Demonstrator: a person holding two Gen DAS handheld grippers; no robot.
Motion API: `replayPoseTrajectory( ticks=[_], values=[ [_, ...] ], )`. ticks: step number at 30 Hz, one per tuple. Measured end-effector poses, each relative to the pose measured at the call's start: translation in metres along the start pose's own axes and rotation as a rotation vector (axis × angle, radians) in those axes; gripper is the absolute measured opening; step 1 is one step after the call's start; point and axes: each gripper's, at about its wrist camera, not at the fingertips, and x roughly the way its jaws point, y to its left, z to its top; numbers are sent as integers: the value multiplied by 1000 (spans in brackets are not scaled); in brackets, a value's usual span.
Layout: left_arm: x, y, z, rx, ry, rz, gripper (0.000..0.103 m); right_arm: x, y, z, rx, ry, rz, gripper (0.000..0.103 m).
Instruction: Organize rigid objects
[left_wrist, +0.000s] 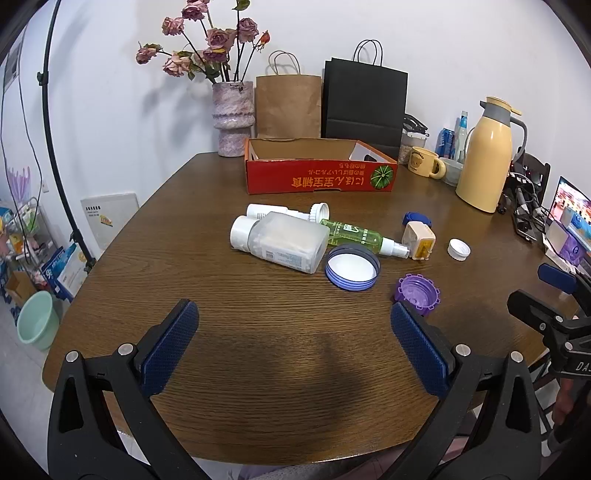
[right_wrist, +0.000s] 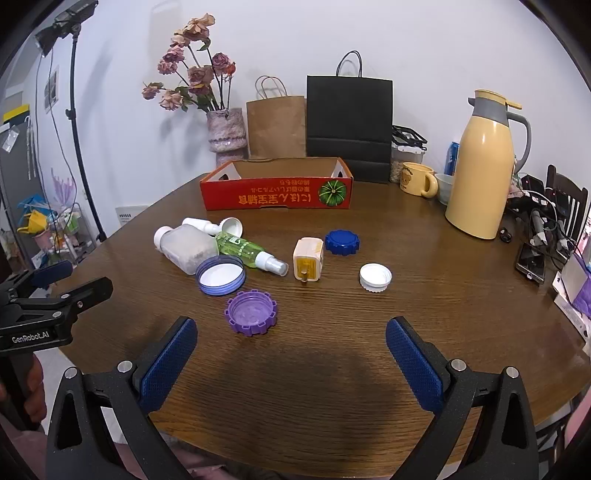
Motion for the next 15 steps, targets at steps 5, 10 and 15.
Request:
replayPoseTrajectory(
  ticks=[5,10,15],
  values=[
    [0,0,1,1,0,0,103,-1,1,0,-1,-1,-1,103],
    [-1,1,1,-1,0,-1,103,-2,1,1,1,-1,-1,103],
    [-1,1,1,0,0,0,103,-5,0,3,4,-4,1,103]
  ],
)
